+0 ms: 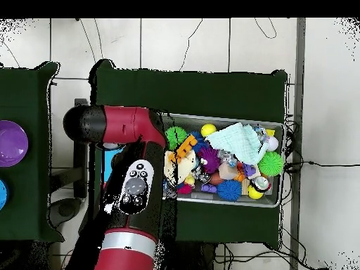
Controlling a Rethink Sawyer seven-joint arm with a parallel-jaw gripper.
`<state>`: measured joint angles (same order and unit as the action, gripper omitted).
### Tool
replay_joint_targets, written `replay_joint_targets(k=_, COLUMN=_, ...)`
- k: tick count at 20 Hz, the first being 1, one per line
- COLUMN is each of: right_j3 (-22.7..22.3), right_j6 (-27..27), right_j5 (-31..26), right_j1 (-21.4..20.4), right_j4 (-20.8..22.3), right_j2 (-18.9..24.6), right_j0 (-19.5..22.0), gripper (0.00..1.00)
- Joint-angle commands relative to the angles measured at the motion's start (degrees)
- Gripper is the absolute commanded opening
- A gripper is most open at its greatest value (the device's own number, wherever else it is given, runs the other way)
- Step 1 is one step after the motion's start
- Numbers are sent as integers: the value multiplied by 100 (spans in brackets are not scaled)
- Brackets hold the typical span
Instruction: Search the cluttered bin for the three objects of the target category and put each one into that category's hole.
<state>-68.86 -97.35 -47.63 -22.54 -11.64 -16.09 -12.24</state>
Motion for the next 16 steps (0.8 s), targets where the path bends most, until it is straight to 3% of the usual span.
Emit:
replay_joint_targets(k=1, right_j3=-752, right_j6=-914, right_j5=-41, right_j1=-177, right_j4=-28, right_j2=435, right_j0=73, gripper=100)
replay_joint_targets(k=6, right_j3=-793, right_j6=-919, right_j5=-257, right_j1=-340, right_j4=-83, right_j2=463, right_j0=66, gripper=100)
replay_joint_targets(k=9, right_j3=-1013, right_j6=-749, right_j5=-213, right_j1=-472, right_j4=-209, right_j2=691, right_j0=171, gripper=100)
replay_joint_targets(k=16, right_j3=-1116, right_j6=-725, right_j5=34, right_j1=-377, right_j4=-246, right_j2=883, right_j0=275, gripper=100)
